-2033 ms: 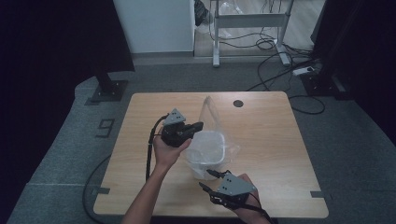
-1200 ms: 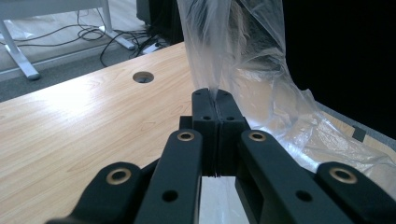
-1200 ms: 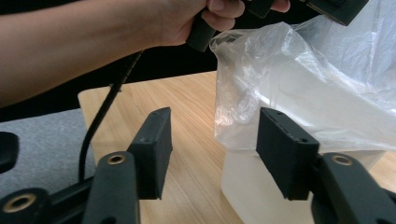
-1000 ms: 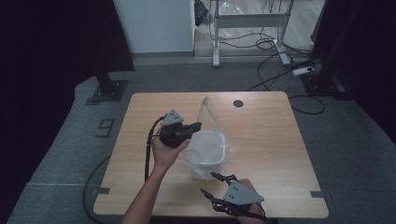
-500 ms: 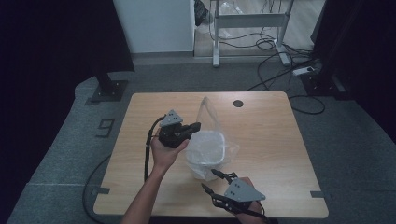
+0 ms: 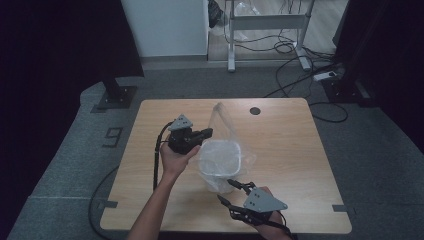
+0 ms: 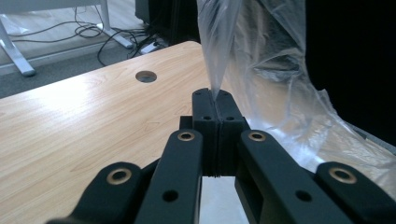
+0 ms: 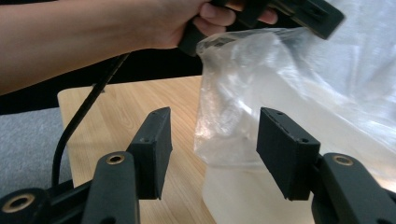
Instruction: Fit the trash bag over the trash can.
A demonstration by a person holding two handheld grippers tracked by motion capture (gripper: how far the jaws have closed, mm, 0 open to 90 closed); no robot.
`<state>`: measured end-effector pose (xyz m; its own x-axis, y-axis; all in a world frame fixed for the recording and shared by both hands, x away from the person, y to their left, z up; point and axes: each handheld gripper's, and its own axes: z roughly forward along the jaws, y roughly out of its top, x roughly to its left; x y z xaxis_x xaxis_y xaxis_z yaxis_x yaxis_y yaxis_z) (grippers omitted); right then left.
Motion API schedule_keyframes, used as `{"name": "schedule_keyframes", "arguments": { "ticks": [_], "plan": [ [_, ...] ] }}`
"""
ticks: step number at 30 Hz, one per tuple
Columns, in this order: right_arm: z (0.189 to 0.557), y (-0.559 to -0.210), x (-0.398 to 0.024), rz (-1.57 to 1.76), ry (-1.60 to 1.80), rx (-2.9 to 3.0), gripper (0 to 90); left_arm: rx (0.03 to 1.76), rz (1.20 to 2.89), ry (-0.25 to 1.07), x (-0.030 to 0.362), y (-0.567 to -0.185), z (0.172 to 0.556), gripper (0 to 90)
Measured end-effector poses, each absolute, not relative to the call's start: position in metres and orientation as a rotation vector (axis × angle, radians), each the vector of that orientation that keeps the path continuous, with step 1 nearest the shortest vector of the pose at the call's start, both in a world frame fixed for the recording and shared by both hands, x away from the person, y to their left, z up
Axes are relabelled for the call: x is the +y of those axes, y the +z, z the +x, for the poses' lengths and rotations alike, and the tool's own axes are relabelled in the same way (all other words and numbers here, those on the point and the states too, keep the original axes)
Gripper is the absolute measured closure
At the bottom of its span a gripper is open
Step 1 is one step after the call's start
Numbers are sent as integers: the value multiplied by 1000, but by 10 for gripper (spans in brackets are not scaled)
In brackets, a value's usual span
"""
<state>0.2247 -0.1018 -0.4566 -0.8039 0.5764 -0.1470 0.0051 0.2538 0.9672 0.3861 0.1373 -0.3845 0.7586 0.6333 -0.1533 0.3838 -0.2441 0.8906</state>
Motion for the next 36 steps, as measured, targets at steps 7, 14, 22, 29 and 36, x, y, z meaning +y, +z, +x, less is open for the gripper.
{"name": "schedule_keyframes", "arguments": {
  "ticks": [7,14,22,29,36],
  "plan": [
    [238,-465,-92,526,1593,2127,439,794,1874,269,142,-392,397,897],
    [246,-474,-93,539,1616,2175,439,801,1864,237,149,-402,410,897],
    [254,-485,-98,529,1690,2242,442,827,1855,194,155,-418,422,897],
    [256,-496,-96,529,1687,2292,443,855,1857,190,161,-424,426,897],
    [256,-501,-96,525,1667,2324,443,851,1852,188,165,-431,432,898]
  ]
}}
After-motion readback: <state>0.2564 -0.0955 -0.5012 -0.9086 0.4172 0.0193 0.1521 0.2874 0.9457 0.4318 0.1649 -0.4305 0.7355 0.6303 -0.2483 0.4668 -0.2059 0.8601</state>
